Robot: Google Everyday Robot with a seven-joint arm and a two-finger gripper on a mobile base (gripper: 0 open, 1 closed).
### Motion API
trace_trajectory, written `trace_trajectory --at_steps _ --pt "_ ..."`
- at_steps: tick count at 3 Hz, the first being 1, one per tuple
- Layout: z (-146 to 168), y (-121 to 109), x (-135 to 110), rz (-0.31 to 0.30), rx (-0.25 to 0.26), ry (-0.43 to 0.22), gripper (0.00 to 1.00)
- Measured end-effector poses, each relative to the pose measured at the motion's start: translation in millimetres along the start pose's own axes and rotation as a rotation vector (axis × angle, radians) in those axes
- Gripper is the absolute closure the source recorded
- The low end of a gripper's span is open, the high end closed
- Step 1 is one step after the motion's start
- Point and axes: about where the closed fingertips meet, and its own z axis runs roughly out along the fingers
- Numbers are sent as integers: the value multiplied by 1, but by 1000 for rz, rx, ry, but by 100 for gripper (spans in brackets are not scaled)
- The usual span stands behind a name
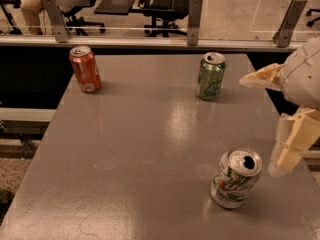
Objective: Move 7up can near coke can
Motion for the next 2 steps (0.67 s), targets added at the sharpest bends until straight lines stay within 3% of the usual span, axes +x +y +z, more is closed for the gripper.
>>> trace_trajectory --at_steps 2 --pt "28 27 -12 -65 -20 -73 0"
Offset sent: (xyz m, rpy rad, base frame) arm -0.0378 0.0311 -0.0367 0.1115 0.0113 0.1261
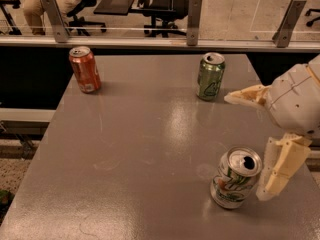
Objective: Move 7up can near coke can
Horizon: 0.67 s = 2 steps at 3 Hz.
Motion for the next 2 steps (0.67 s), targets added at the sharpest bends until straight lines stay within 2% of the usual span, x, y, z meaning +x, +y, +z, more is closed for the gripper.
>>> trace_trajectory --at_steps 2 --pt "16 19 -4 -38 -60 -53 0"
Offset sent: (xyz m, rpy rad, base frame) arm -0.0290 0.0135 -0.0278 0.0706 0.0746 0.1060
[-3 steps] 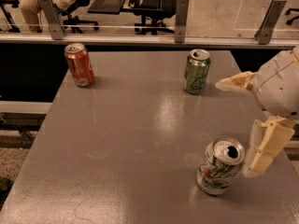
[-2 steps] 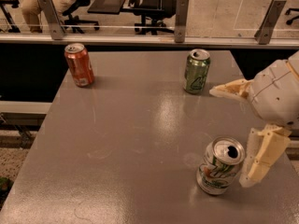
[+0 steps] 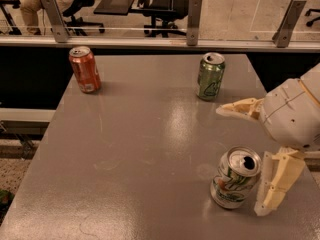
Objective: Move 7up can near coke can
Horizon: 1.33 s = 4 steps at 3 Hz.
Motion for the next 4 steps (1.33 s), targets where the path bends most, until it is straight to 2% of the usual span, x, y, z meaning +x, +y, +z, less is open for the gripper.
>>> trace_trajectory --at_steps 1,2,3,4 --pt "8 6 2 -4 -22 -8 15" --pt "10 9 4 -2 -32 -12 38" --pt "8 4 4 26 -39 -2 62" --pt "6 -21 -4 70 -42 16 85"
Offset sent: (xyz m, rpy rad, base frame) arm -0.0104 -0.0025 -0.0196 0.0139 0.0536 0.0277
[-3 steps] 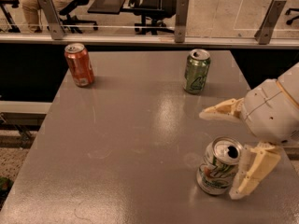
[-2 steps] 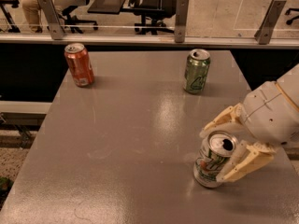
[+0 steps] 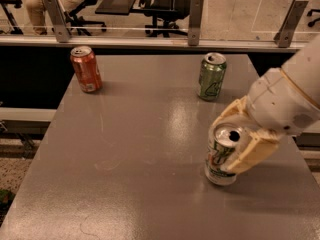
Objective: Move 7up can near coke can
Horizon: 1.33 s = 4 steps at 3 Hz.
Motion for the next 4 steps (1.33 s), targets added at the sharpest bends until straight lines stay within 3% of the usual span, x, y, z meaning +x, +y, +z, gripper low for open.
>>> trace_trajectory --at_steps 1,3,4 --pt "-1 -42 -30 42 6 -18 100" --pt "8 -111 -106 122 35 -73 100" --pt "20 -134 -138 167 59 -98 100"
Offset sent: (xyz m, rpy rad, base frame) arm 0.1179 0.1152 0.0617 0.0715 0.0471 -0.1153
